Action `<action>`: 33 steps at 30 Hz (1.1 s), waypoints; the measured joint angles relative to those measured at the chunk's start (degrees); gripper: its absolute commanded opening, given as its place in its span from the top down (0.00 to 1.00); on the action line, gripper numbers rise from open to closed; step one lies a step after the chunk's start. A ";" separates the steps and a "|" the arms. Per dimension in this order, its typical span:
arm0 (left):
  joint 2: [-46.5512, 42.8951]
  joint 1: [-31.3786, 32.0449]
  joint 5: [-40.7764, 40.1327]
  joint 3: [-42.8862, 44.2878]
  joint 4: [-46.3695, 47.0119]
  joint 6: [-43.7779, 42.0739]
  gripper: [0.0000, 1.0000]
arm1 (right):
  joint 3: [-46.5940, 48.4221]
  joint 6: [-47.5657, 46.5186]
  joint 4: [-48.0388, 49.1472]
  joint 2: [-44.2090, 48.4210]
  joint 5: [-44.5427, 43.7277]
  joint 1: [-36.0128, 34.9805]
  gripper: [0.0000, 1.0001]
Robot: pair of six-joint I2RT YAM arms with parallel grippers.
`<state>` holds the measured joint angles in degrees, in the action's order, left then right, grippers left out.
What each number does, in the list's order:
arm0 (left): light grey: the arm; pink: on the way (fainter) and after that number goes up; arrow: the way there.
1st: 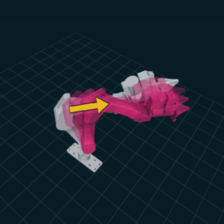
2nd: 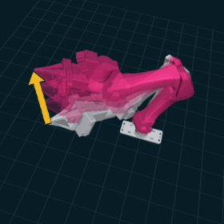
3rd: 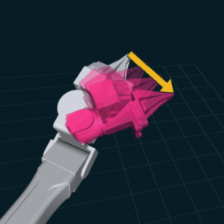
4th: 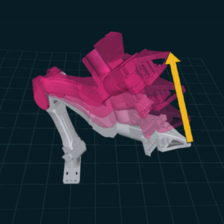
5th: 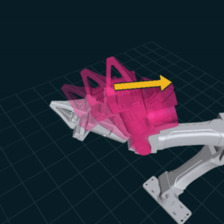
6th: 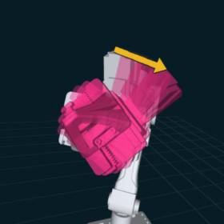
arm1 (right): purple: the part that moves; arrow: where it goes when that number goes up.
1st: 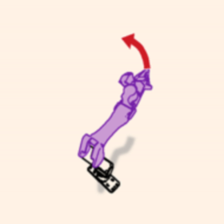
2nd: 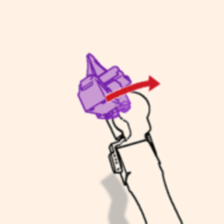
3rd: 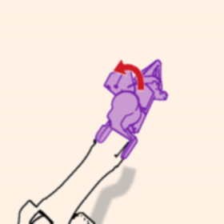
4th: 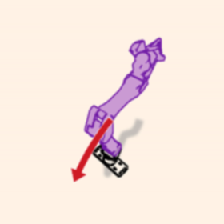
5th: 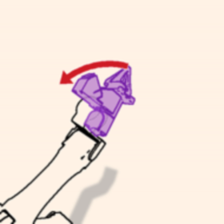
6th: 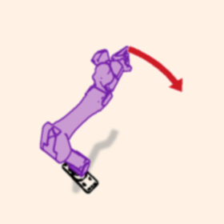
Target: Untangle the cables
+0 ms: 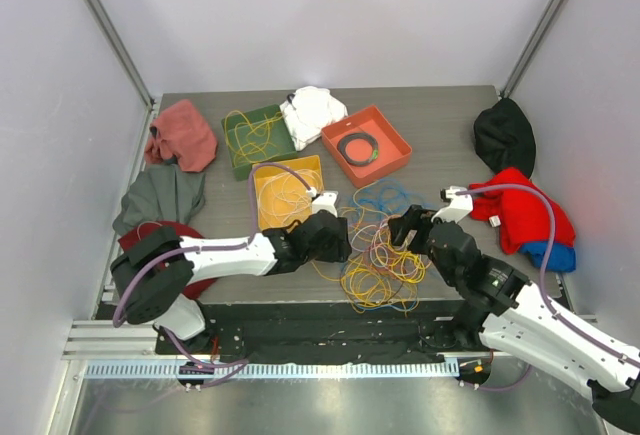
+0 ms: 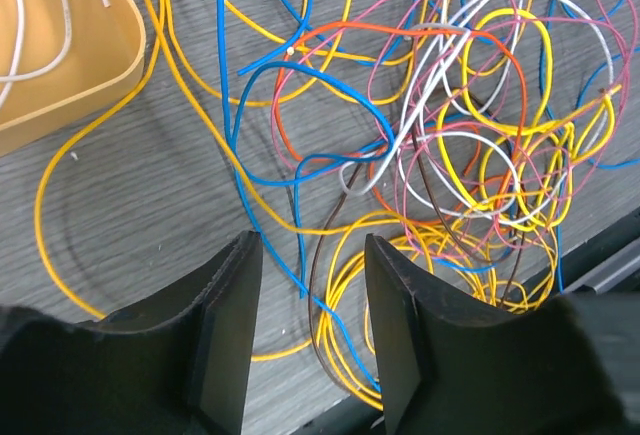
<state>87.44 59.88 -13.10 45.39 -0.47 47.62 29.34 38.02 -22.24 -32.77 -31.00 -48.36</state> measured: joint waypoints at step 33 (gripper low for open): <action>-5.73 -1.84 -2.58 2.95 -7.98 -3.58 1.00 | 0.00 0.55 -2.82 2.16 -1.03 0.00 0.22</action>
<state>81.71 58.04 -15.68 48.34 -8.45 44.03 29.34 38.57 -25.06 -30.61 -32.03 -48.36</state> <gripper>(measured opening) 0.012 0.781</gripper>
